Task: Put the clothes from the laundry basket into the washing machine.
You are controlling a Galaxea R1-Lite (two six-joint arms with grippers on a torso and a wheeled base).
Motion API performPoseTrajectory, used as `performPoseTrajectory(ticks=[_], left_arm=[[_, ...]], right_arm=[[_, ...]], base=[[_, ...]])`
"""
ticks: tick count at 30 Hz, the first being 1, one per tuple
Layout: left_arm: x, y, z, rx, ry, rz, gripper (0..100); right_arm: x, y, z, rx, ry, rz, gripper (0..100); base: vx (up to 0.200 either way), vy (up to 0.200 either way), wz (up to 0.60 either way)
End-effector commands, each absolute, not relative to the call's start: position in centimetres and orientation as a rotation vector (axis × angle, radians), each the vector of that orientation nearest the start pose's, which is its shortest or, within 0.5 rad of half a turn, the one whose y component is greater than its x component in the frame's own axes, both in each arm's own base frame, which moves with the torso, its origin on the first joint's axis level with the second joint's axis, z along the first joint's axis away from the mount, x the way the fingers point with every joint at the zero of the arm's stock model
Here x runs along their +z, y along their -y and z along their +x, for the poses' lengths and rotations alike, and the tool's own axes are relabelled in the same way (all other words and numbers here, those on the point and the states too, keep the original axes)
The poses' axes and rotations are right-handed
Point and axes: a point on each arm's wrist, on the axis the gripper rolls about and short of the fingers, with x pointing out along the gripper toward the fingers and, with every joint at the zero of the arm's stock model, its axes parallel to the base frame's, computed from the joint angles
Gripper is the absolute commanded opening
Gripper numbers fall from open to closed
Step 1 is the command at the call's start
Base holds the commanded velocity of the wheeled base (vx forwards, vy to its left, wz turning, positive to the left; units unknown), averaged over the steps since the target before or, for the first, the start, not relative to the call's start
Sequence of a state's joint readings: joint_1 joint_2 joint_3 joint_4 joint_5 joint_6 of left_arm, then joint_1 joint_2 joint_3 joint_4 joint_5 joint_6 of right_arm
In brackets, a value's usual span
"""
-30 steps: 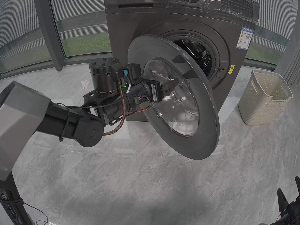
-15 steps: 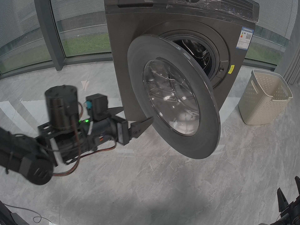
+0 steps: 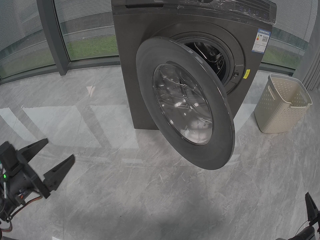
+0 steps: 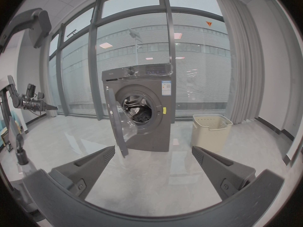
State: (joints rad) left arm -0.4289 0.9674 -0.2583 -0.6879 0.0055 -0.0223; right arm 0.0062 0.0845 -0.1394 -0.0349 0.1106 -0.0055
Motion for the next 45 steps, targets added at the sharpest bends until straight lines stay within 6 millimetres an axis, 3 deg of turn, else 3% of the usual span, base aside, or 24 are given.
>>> performPoseTrajectory(ticks=[1,2,3,5,9,11,15,22,26,39,44,45], left_arm=[[13.0,0.1,1.2,-0.143,0.140,-0.006,100],[13.0,0.1,1.1,-0.142,0.141,-0.006,100],[12.3,0.0,0.7,-0.131,0.115,-0.001,100],[11.7,0.0,0.1,-0.134,0.105,0.002,100],[10.1,0.0,-0.6,-0.147,0.032,0.018,100],[8.4,-0.1,-1.6,-0.146,-0.019,0.018,100],[8.6,-0.1,-1.6,-0.147,-0.003,-0.004,100],[7.9,-0.2,-1.6,-0.005,-0.068,-0.031,100],[7.8,0.0,-1.7,-0.076,-0.073,0.025,100],[7.7,0.0,-1.7,-0.082,-0.072,0.012,100],[7.7,0.0,-1.7,-0.083,-0.072,0.012,100],[7.7,0.0,-1.7,-0.082,-0.072,0.012,100]], right_arm=[[18.6,-1.0,4.2,0.410,-0.089,-0.023,100],[18.7,-1.0,4.5,0.422,-0.092,-0.028,100],[19.1,-1.4,6.4,0.503,-0.107,-0.065,100],[19.4,-2.0,8.1,0.586,-0.122,-0.109,100],[20.0,-4.0,10.6,0.705,-0.168,-0.136,100],[20.7,-5.5,12.2,0.741,-0.193,-0.142,100],[21.5,-7.5,14.9,0.758,-0.231,-0.136,100],[21.8,-9.0,18.1,0.742,-0.230,-0.135,100],[21.5,-9.6,19.5,0.740,-0.242,-0.129,100],[22.0,-9.9,22.5,0.587,-0.233,-0.128,100],[23.0,-7.0,24.5,0.404,-0.163,-0.098,100],[23.1,-5.0,25.2,0.319,-0.159,-0.101,100]], base=[[0.000,0.000,0.00],[0.000,0.000,0.00],[0.000,0.000,0.00],[0.000,0.000,0.00],[0.000,0.000,0.00],[0.000,0.000,0.00],[0.000,0.000,0.00],[0.000,0.000,0.00],[0.000,0.000,0.00],[0.000,0.000,0.00],[0.000,0.000,0.00],[0.000,0.000,0.00]])
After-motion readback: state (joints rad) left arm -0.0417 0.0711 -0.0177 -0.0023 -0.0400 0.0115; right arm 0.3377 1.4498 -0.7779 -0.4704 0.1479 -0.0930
